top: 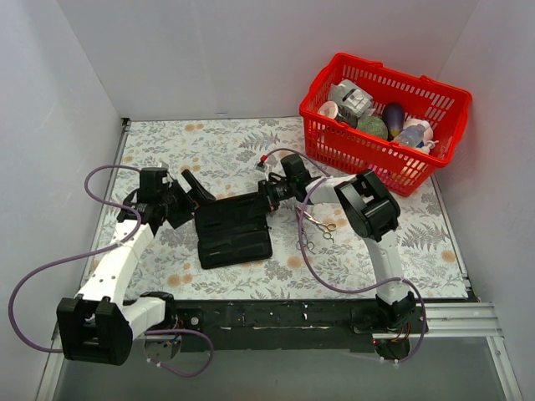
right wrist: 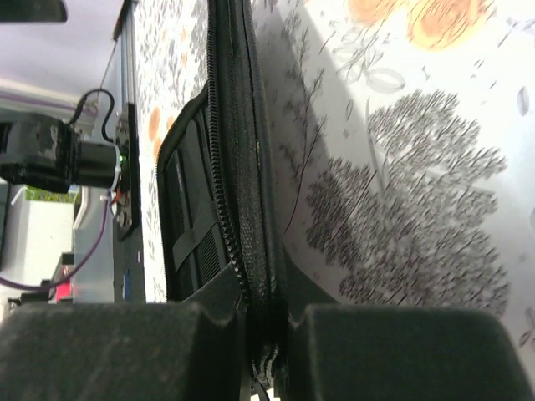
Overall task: Sort the hair-cutting tools
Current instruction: Move the hairdressing tool bag to the center of the board.
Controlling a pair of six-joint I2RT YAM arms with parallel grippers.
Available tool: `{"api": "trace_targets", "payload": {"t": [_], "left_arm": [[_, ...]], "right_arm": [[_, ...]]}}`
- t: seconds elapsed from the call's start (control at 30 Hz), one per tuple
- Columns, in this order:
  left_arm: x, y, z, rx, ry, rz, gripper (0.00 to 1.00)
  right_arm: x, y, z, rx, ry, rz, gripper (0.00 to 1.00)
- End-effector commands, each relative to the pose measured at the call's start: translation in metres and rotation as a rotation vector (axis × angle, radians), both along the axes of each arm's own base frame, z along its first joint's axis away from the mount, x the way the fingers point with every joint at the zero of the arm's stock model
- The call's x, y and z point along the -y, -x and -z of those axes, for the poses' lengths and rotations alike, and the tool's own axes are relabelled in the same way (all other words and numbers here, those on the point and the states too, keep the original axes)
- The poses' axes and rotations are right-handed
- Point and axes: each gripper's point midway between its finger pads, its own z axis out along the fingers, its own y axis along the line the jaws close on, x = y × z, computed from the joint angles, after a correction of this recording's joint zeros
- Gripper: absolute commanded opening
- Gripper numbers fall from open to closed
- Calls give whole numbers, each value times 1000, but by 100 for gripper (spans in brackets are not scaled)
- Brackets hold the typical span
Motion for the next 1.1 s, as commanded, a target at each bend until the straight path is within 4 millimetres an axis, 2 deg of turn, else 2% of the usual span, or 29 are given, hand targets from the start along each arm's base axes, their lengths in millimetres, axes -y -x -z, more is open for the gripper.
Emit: {"api": "trace_targets", "payload": {"t": [0.0, 0.13, 0.23, 0.27, 0.43, 0.5, 0.53, 0.57, 0.67, 0.7, 0.77, 0.8, 0.87, 0.9, 0.93, 0.97, 1.0, 1.03, 1.07], "left_arm": [[11, -7, 10, 17, 53, 17, 98], [17, -8, 29, -9, 60, 20, 98], [24, -10, 38, -15, 53, 29, 98], [26, -9, 42, -20, 48, 32, 98], [27, -10, 48, -28, 30, 32, 98], [26, -10, 49, -27, 22, 33, 98], [25, -9, 49, -25, 19, 30, 98], [25, -9, 49, -23, 19, 31, 98], [24, -7, 50, -21, 16, 28, 98], [24, -7, 50, -19, 16, 30, 98], [23, -4, 53, -24, 13, 30, 98], [23, -3, 55, -27, 12, 30, 98], [23, -1, 57, -30, 12, 32, 98], [23, 0, 56, -25, 13, 32, 98], [23, 0, 55, -24, 13, 32, 98], [23, 0, 55, -20, 12, 33, 98], [23, 1, 54, -15, 12, 34, 98], [22, 1, 54, -15, 11, 33, 98], [22, 0, 52, -9, 11, 34, 98]], "right_arm": [[20, 44, 18, -9, 115, -94, 1], [25, 59, 22, 4, 156, -101, 1], [22, 61, 23, -6, 171, -102, 14], [19, 58, 22, 3, 175, -97, 25], [8, 49, 13, 8, 179, -73, 48], [3, 39, 8, 35, 179, -53, 59], [6, 37, 10, 29, 218, -33, 63], [7, 31, 9, 41, 232, -16, 70], [10, 13, -3, 89, 257, 39, 84], [9, 6, -14, 116, 252, 58, 87], [18, -9, -19, 148, 297, 115, 91], [21, -16, -30, 186, 308, 137, 92], [37, -33, -34, 245, 417, 223, 95], [46, -40, -44, 290, 454, 262, 95], [63, -49, -42, 317, 553, 331, 96], [71, -52, -47, 339, 584, 363, 97], [80, -54, -66, 369, 594, 414, 97], [97, -61, -69, 398, 662, 495, 97], [109, -59, -69, 411, 699, 534, 98]]}}
